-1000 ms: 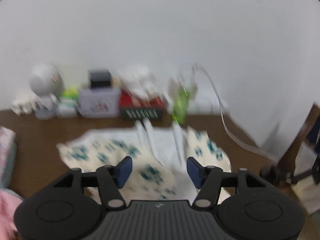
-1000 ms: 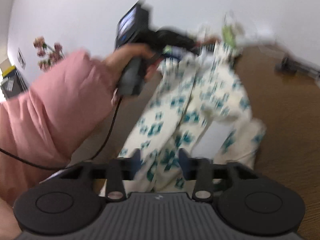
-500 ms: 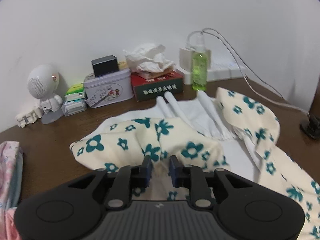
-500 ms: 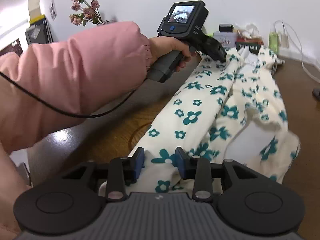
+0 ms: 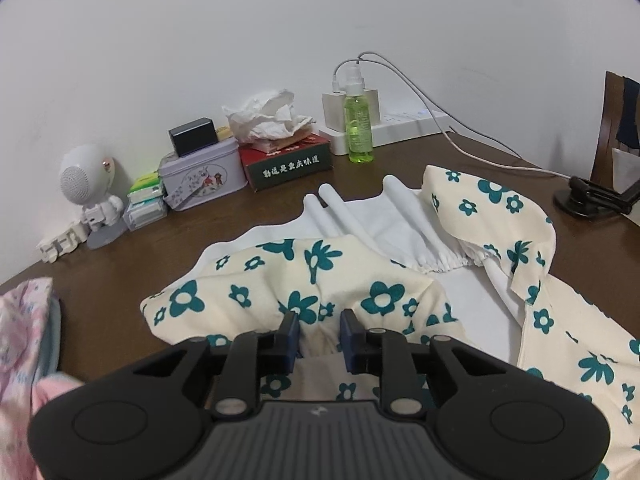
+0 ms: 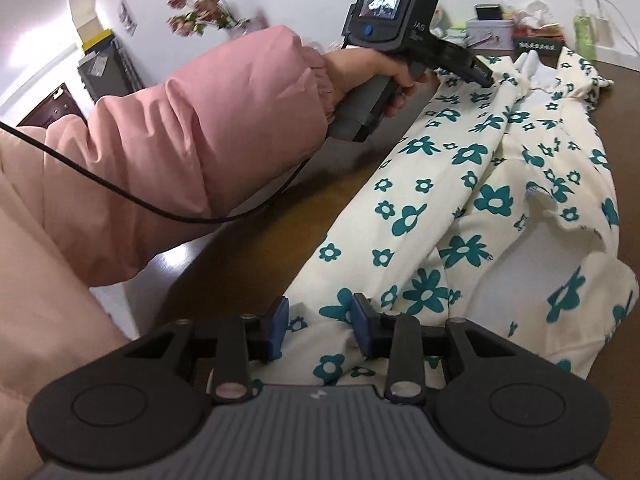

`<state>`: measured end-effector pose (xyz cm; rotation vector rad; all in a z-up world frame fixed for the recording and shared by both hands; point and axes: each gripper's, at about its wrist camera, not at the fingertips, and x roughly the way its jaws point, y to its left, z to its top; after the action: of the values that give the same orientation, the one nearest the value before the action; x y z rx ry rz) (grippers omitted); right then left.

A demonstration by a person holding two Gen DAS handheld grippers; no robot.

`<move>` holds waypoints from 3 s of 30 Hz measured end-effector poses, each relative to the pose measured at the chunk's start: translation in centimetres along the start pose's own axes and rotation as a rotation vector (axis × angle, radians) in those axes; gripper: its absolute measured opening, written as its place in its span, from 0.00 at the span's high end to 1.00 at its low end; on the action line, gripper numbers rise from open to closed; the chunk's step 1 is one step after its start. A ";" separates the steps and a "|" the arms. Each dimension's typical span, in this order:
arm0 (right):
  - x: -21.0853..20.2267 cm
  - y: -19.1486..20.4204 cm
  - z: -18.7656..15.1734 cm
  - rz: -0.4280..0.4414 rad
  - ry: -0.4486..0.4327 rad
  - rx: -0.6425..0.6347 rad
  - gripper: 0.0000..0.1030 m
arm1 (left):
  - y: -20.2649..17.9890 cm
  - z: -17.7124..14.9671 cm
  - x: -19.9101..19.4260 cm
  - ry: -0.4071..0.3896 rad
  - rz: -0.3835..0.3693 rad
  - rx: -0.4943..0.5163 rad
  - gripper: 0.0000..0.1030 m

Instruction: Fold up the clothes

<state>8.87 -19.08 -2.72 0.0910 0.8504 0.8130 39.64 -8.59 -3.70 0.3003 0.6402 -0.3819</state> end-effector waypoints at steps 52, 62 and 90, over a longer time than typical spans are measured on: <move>-12.2 -1.9 -6.9 -0.400 -0.326 0.334 0.00 | -6.7 -7.1 -24.4 -0.026 -0.191 -0.158 0.00; -10.7 -6.2 -7.0 -0.261 -0.281 0.408 0.40 | -12.2 1.3 -17.4 0.037 -0.213 -0.015 0.33; -7.6 -8.4 -7.0 -0.093 -0.251 0.470 0.89 | -17.2 9.9 4.7 0.257 0.172 0.183 0.88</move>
<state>6.11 -31.75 -5.85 0.5531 0.7857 0.4885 40.81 -28.84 -1.72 0.5818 0.8263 -0.2381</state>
